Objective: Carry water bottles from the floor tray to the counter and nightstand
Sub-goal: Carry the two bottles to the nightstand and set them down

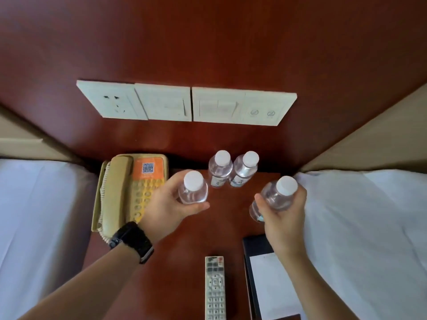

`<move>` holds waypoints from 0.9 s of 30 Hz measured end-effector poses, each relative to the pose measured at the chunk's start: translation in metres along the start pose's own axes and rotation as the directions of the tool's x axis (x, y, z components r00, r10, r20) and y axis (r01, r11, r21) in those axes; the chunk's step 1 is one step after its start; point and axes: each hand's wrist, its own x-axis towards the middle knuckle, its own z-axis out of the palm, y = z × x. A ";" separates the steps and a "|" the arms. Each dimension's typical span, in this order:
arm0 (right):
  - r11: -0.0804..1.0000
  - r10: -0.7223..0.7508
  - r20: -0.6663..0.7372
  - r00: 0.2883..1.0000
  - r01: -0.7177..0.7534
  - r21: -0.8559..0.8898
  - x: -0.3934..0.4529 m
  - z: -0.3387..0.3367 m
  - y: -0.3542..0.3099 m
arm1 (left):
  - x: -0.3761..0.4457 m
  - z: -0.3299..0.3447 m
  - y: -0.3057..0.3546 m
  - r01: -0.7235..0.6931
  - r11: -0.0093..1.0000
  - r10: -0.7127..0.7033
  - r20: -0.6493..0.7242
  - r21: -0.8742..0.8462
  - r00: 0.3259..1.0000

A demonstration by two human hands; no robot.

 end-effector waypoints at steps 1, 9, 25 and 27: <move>1.000 -0.011 -0.015 1.000 0.011 0.006 0.002 0.005 0.013 | 0.005 0.002 -0.014 0.009 1.000 -0.009 0.006 -0.010 1.000; 0.996 -0.042 -0.140 0.989 0.052 0.074 0.001 0.029 0.072 | 0.018 0.017 -0.065 -0.034 0.999 0.034 0.007 -0.008 0.999; 0.995 0.061 0.130 0.990 -0.049 -0.092 0.050 0.015 0.108 | 0.071 0.009 -0.080 0.091 0.992 -0.101 0.130 0.085 0.986; 0.995 0.058 0.135 0.989 -0.047 -0.088 0.068 0.019 0.110 | 0.082 0.007 -0.079 0.089 0.993 -0.099 0.146 0.072 0.984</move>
